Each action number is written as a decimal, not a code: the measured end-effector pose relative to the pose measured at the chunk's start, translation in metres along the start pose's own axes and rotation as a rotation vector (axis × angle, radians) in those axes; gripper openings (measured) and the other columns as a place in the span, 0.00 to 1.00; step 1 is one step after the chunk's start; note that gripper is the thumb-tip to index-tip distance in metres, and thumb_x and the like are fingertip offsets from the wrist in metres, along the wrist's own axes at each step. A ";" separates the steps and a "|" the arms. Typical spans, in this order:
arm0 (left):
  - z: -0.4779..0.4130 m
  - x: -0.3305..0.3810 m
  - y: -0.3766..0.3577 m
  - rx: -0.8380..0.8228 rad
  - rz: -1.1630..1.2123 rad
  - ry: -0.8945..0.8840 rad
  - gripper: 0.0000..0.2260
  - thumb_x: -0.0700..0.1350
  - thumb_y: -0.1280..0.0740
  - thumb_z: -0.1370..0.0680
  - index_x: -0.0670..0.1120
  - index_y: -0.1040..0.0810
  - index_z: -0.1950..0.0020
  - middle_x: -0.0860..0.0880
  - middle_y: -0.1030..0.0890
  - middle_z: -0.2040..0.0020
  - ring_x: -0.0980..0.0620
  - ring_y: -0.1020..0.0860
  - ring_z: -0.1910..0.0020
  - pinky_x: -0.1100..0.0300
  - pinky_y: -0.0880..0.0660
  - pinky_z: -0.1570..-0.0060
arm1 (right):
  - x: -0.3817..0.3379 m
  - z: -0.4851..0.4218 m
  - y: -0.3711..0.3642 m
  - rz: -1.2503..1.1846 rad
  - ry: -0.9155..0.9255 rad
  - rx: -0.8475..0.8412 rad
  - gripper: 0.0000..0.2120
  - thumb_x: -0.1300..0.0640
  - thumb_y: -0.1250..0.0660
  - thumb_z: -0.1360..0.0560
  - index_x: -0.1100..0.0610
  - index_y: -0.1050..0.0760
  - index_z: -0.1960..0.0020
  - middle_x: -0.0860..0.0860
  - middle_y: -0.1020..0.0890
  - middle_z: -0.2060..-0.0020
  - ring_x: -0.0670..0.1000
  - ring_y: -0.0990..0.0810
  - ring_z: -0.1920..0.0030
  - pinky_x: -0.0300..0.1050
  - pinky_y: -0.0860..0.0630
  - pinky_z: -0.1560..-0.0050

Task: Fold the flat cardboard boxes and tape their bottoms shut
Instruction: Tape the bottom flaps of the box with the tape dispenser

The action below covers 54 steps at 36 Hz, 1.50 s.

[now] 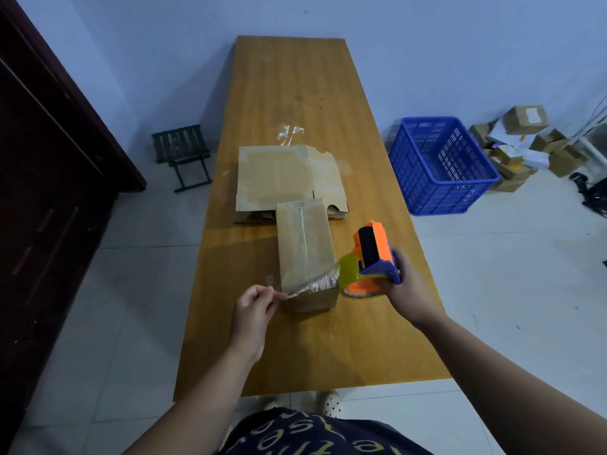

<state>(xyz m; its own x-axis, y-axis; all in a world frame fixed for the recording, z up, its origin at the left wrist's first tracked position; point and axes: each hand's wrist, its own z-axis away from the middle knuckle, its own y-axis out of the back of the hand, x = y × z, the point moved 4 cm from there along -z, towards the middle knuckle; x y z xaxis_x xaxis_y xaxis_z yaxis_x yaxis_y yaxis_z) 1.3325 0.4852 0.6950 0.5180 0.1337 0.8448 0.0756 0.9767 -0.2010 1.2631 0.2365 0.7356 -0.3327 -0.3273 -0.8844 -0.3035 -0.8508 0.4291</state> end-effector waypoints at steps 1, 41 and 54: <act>0.001 0.000 0.000 0.001 -0.002 0.000 0.09 0.36 0.41 0.19 0.38 0.26 0.59 0.44 0.19 0.63 0.49 0.21 0.54 0.56 0.26 0.43 | 0.000 -0.001 -0.001 -0.002 0.002 -0.003 0.19 0.65 0.33 0.24 0.49 0.31 0.37 0.43 0.22 0.48 0.44 0.22 0.49 0.37 0.26 0.56; -0.004 -0.002 0.003 0.049 -0.134 0.031 0.10 0.38 0.40 0.19 0.40 0.24 0.58 0.42 0.18 0.58 0.45 0.20 0.49 0.54 0.26 0.42 | -0.023 -0.004 -0.001 0.122 0.105 -0.023 0.17 0.61 0.29 0.26 0.51 0.30 0.41 0.44 0.22 0.50 0.44 0.23 0.50 0.39 0.25 0.55; -0.007 -0.002 0.004 0.071 -0.264 0.026 0.09 0.44 0.36 0.21 0.41 0.21 0.57 0.45 0.18 0.57 0.46 0.21 0.50 0.51 0.24 0.44 | -0.021 -0.002 0.001 0.244 0.158 0.007 0.20 0.61 0.27 0.28 0.50 0.31 0.42 0.44 0.24 0.51 0.42 0.26 0.50 0.36 0.31 0.56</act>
<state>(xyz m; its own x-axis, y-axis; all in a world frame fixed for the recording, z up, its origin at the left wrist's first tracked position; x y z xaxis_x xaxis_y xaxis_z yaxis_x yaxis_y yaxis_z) 1.3375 0.4875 0.6891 0.5105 -0.1301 0.8500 0.1516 0.9866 0.0600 1.2713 0.2422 0.7546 -0.2542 -0.5826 -0.7720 -0.2378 -0.7361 0.6338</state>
